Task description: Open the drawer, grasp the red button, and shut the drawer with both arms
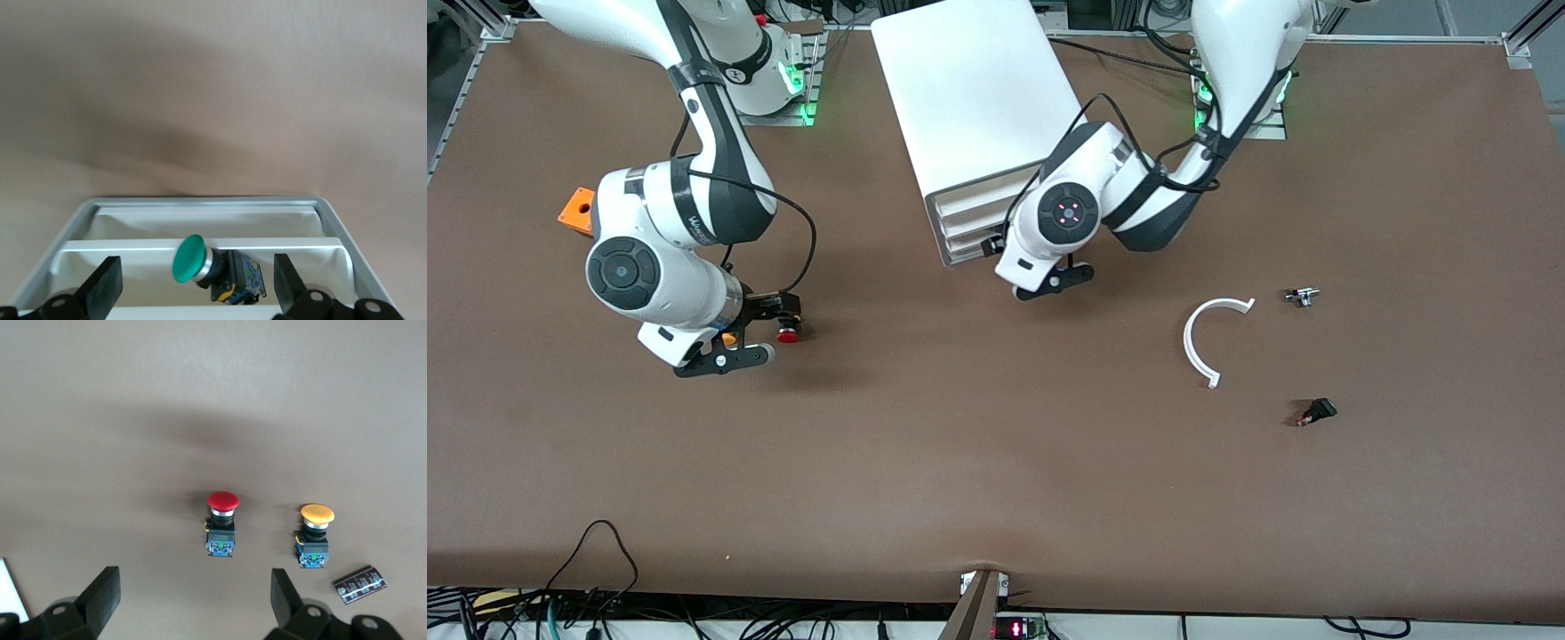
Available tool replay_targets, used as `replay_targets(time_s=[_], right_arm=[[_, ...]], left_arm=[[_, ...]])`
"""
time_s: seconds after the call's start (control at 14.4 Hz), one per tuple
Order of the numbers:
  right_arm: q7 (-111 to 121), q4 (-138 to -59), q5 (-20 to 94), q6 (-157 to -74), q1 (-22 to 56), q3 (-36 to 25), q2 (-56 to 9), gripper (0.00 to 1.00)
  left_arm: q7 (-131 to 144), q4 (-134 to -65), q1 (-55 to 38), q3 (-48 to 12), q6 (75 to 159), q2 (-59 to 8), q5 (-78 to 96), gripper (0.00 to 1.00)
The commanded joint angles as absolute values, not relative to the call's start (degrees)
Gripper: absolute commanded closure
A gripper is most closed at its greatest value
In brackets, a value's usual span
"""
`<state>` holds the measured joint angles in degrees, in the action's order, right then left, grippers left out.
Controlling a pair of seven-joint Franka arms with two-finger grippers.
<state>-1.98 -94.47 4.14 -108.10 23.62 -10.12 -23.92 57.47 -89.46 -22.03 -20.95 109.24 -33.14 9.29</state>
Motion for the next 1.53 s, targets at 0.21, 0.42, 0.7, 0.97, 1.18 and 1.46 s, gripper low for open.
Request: replay_targets(time_s=[0.21, 0.42, 0.7, 0.97, 1.18, 1.46], right_arm=[[-0.9, -94.0, 3.9, -106.5, 20.5, -9.8, -17.5, 0.00], [2.8, -94.0, 4.6, -106.2, 15.8, -9.5, -12.9, 0.00], [14.8, -94.0, 4.6, -100.6, 8.3, -7.9, -8.3, 0.00], [19.5, -93.9, 4.0, -98.5, 4.3, -7.3, -4.4, 0.00], [19.5, -86.7, 3.7, -89.6, 4.0, -8.1, -4.8, 0.00], [22.9, -85.9, -0.5, -88.9, 4.1, -8.0, -5.7, 0.00]], left_arm=[[54.5, -77.8, -19.2, -21.0, 93.8, -32.3, -5.7, 0.00], [47.7, -75.0, -17.5, -20.9, 89.1, -31.3, -12.8, 0.00], [35.7, -74.9, -11.4, -20.9, 88.4, -27.8, -13.7, 0.00], [25.9, -75.0, -5.8, -21.2, 87.4, -22.1, -13.6, 0.00], [22.1, -74.9, -2.4, -21.5, 83.4, -18.9, -12.9, 0.00], [11.7, -74.8, 0.3, -21.4, 81.1, -14.6, -12.5, 0.00]])
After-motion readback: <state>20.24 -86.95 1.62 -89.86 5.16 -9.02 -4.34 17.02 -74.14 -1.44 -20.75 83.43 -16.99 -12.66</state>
